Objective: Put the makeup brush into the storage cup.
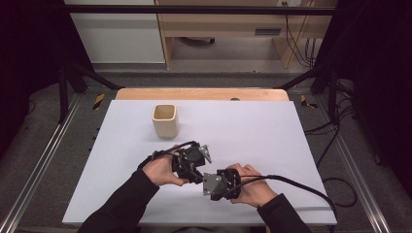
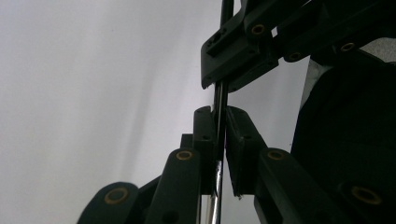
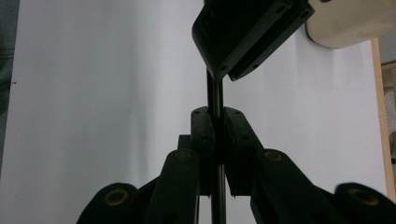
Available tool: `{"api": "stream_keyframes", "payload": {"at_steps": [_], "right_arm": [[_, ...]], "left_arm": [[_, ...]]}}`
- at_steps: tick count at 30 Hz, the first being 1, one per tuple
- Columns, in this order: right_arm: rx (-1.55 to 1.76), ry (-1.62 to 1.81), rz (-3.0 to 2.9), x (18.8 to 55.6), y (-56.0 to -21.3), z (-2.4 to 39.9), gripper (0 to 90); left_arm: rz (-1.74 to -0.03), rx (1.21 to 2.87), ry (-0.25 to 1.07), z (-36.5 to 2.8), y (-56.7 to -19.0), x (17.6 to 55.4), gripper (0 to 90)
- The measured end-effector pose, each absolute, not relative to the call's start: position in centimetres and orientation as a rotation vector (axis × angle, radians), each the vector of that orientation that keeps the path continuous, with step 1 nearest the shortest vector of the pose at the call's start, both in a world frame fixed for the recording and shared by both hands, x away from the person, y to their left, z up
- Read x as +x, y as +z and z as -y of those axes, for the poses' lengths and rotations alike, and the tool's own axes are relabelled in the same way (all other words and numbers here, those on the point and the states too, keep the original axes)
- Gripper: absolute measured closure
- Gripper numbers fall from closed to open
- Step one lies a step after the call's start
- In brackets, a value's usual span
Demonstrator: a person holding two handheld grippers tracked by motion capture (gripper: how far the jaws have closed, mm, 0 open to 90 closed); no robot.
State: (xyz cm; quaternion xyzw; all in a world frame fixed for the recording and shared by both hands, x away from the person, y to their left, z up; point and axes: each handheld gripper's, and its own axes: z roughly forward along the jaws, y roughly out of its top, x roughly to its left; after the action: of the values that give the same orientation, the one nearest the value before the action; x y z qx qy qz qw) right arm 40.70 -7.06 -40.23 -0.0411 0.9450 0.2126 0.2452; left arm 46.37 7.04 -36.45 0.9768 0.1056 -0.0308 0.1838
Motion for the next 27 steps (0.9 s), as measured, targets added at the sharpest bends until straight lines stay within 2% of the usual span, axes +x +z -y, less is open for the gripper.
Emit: {"api": "stream_keyframes", "payload": {"at_steps": [6, 8, 16, 18, 27], "right_arm": [[-0.110, 0.590, -2.582, 40.8, -40.3, 7.1, 84.0], [-0.086, 0.593, -2.585, 40.8, -40.4, 7.2, 84.1], [-0.014, 0.613, -2.597, 41.3, -41.0, 8.4, 84.0], [0.001, 0.618, -2.598, 41.5, -41.0, 8.8, 84.0], [0.095, 0.647, -2.572, 41.9, -41.4, 10.1, 84.0]], "left_arm": [[-0.298, 2.732, -0.061, -7.3, -36.5, 46.4, 81.5], [-0.309, 2.709, -0.034, -7.5, -36.4, 46.4, 75.2], [-0.332, 2.617, 0.065, -9.2, -35.4, 46.6, 59.5], [-0.342, 2.588, 0.104, -9.8, -35.1, 46.7, 52.8], [-0.480, 2.391, 0.211, -13.4, -34.3, 46.5, 32.4]]}}
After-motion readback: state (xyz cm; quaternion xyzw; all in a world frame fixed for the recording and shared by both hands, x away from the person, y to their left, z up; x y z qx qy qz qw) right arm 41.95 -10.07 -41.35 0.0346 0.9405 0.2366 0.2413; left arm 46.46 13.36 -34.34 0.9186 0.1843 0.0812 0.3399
